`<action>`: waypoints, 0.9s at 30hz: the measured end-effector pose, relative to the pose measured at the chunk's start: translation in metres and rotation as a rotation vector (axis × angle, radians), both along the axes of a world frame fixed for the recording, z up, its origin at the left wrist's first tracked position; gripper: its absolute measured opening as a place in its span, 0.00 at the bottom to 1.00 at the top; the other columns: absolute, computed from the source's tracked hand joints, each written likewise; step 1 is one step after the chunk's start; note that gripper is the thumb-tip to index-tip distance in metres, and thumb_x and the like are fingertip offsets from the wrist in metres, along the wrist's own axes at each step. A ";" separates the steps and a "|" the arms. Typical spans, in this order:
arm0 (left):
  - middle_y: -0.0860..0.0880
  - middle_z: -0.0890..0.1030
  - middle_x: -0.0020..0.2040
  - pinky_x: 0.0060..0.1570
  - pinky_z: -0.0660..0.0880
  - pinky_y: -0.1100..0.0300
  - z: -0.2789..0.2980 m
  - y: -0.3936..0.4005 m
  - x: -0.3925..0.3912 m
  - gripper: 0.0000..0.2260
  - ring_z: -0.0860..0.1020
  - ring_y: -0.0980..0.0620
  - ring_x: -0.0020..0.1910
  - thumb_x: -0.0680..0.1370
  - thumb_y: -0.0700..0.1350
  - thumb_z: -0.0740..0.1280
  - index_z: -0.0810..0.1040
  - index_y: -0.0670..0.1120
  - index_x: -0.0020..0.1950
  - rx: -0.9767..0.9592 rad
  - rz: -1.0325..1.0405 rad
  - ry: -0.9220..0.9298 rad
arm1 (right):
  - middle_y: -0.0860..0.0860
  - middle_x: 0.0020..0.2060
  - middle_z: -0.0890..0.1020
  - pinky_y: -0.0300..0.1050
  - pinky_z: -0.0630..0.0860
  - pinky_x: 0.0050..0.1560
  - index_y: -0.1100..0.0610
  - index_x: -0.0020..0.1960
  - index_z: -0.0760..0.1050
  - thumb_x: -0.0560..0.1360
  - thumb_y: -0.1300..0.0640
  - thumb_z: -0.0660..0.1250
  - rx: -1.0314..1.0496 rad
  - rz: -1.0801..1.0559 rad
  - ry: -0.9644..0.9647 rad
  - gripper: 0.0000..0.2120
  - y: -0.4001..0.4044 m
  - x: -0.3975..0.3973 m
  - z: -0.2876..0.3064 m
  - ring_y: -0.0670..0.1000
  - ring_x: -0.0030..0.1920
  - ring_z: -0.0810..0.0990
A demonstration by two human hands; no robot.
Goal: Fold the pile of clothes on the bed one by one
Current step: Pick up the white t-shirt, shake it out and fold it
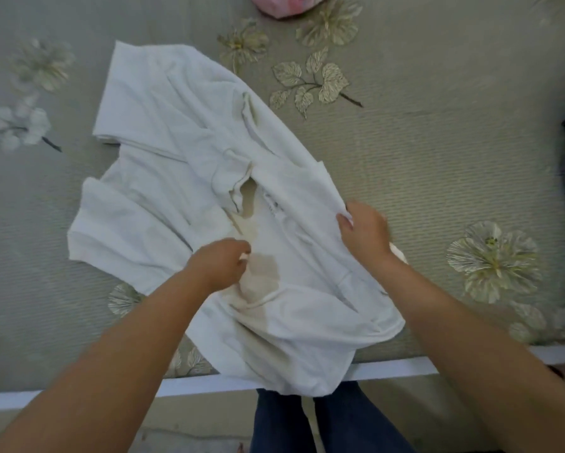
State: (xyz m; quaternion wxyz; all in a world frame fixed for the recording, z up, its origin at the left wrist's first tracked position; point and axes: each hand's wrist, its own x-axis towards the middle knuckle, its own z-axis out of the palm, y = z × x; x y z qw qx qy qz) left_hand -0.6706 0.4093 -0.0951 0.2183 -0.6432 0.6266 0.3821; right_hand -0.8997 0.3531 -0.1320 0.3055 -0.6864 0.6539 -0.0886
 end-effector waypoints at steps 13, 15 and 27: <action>0.41 0.58 0.73 0.67 0.60 0.46 -0.033 -0.126 -0.088 0.22 0.56 0.44 0.72 0.79 0.36 0.54 0.57 0.40 0.73 -0.355 -0.213 -0.092 | 0.52 0.53 0.79 0.41 0.65 0.55 0.53 0.62 0.71 0.76 0.59 0.55 0.369 0.618 0.406 0.15 0.079 -0.109 -0.010 0.54 0.54 0.77; 0.42 0.56 0.74 0.68 0.58 0.47 -0.044 -0.141 -0.093 0.23 0.53 0.45 0.74 0.79 0.36 0.55 0.55 0.41 0.74 -0.390 -0.304 -0.142 | 0.52 0.52 0.80 0.43 0.65 0.54 0.53 0.61 0.72 0.77 0.55 0.58 0.324 0.559 0.384 0.14 0.079 -0.107 -0.008 0.54 0.53 0.77; 0.41 0.74 0.62 0.58 0.69 0.50 -0.013 -0.190 -0.064 0.15 0.72 0.40 0.61 0.79 0.38 0.56 0.74 0.43 0.64 -0.344 -0.579 -0.426 | 0.59 0.31 0.75 0.45 0.61 0.35 0.69 0.36 0.75 0.71 0.65 0.67 0.254 -0.266 -0.194 0.08 0.050 -0.081 0.002 0.55 0.35 0.73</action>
